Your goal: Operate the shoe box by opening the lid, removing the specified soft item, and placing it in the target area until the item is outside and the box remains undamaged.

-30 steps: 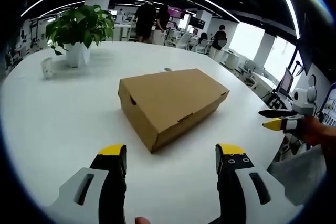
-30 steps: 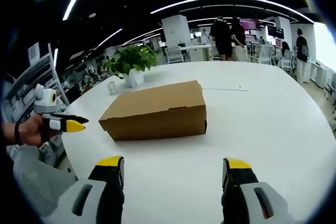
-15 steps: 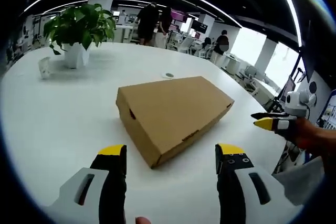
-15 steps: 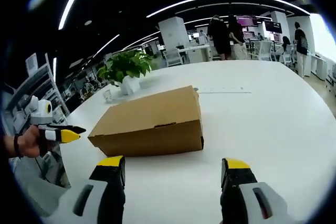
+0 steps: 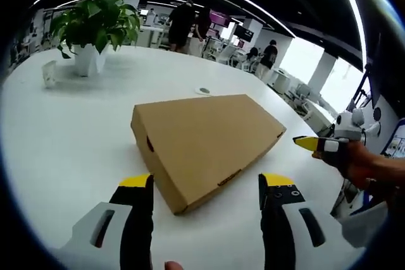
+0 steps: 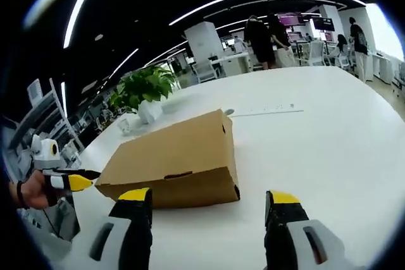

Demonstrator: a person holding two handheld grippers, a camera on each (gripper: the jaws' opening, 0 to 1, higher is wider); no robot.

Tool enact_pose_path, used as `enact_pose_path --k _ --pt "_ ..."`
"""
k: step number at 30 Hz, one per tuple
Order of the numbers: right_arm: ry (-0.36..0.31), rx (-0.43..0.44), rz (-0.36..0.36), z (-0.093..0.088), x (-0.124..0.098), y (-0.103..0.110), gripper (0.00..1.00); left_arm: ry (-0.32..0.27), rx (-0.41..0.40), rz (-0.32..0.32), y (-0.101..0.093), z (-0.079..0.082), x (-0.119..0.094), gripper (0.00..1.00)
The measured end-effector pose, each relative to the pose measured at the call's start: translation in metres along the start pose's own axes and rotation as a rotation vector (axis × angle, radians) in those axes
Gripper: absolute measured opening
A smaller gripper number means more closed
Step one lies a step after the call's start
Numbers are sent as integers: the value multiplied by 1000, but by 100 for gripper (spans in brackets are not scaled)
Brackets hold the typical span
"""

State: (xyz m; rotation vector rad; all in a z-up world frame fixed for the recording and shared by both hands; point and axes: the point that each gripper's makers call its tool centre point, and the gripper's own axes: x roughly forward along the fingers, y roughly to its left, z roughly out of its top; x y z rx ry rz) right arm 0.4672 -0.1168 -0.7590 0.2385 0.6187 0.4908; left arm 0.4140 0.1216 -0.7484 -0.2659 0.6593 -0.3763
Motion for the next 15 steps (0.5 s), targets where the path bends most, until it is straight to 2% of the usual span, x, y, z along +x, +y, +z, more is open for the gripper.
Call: enact_pose_path --k 10,15 --pt "-6 33 31 15 26 5 66 -4 -34 15 7 3 12 65" --pt "7 34 32 14 31 4 64 3 -33 18 12 2 21 63"
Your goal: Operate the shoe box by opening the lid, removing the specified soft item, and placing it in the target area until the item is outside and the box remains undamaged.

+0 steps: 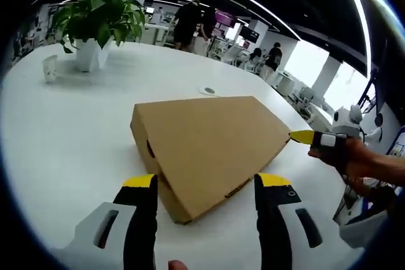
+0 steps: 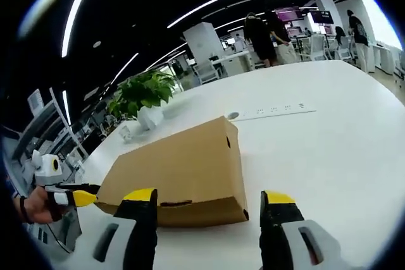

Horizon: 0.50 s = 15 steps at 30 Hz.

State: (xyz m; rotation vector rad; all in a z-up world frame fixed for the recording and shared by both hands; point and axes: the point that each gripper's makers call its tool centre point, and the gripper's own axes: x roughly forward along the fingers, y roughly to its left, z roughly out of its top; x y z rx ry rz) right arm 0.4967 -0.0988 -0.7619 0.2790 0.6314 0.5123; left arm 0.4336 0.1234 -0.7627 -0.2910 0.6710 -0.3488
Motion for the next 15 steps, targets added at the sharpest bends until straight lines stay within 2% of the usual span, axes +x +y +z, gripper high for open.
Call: enact_pose_path --k 3,4,5,6,9,15 --pt "10 0 2 -3 2 -2 58 7 2 6 2 -1 2 63" --pt "23 -5 8 -6 4 -1 54 24 16 18 4 -4 2 61" --pt "59 -35 11 -13 4 -1 51 65 45 36 8 -11 2 58" --pt "31 -9 21 -8 6 2 50 49 26 27 4 -9 4 58" --pt "35 -20 33 -8 8 6 47 57 24 26 5 -9 3 58" --pt "34 -30 26 -7 10 6 48 56 25 26 3 -9 2 58"
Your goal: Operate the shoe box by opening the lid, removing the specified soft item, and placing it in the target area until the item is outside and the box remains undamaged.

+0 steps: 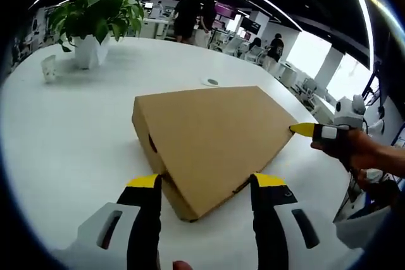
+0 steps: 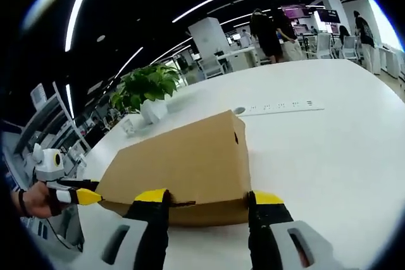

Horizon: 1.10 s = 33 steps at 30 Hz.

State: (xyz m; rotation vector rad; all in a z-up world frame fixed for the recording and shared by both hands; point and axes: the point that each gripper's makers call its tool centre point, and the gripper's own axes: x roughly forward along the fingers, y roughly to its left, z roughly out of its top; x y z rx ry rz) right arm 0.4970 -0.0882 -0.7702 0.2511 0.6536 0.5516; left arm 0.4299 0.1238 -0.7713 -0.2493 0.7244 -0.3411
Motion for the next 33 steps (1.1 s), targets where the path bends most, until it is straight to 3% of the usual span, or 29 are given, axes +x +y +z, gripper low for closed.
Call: enact_pose_path --k 15,33 --pt "5 -7 -44 -4 -1 7 46 5 7 -10 2 -3 -9 56" --pt "33 2 -37 -38 -18 50 44 18 29 -3 22 -28 -55 53"
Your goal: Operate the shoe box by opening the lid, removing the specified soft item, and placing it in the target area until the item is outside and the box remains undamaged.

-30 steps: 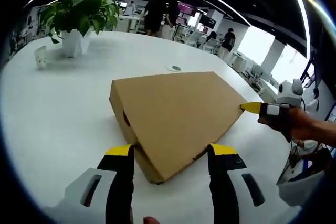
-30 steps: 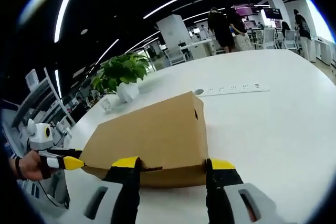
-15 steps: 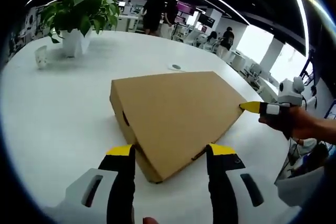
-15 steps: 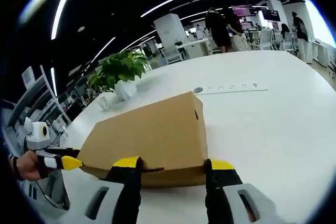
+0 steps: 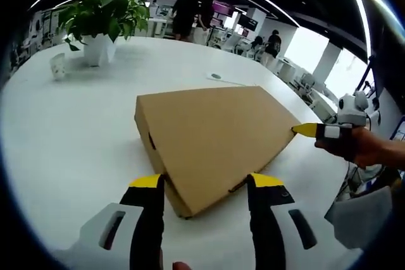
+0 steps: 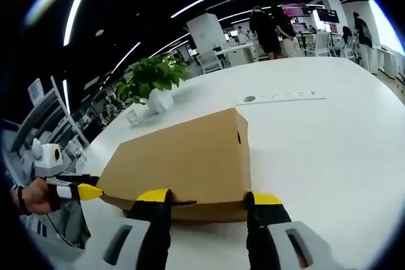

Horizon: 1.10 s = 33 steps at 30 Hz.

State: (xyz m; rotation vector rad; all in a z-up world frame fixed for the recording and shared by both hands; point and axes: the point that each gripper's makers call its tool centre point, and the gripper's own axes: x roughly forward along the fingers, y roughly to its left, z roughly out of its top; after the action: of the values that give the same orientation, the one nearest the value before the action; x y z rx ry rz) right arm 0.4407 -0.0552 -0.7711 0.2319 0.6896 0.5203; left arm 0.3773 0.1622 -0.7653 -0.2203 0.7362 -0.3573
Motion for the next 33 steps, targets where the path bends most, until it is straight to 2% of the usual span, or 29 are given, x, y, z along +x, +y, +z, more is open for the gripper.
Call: enact_pose_path --k 9,17,29,33 --pt "-1 19 -15 -23 -15 18 44 14 18 -7 5 -13 -20 53" --pt "-11 31 -21 -36 -25 26 43 28 31 -17 5 -24 -34 52" --pt "-3 27 -3 -39 -28 29 43 32 33 -15 7 -27 -37 52" --pt "0 -41 34 -41 -34 34 44 32 42 -21 9 -27 -37 52"
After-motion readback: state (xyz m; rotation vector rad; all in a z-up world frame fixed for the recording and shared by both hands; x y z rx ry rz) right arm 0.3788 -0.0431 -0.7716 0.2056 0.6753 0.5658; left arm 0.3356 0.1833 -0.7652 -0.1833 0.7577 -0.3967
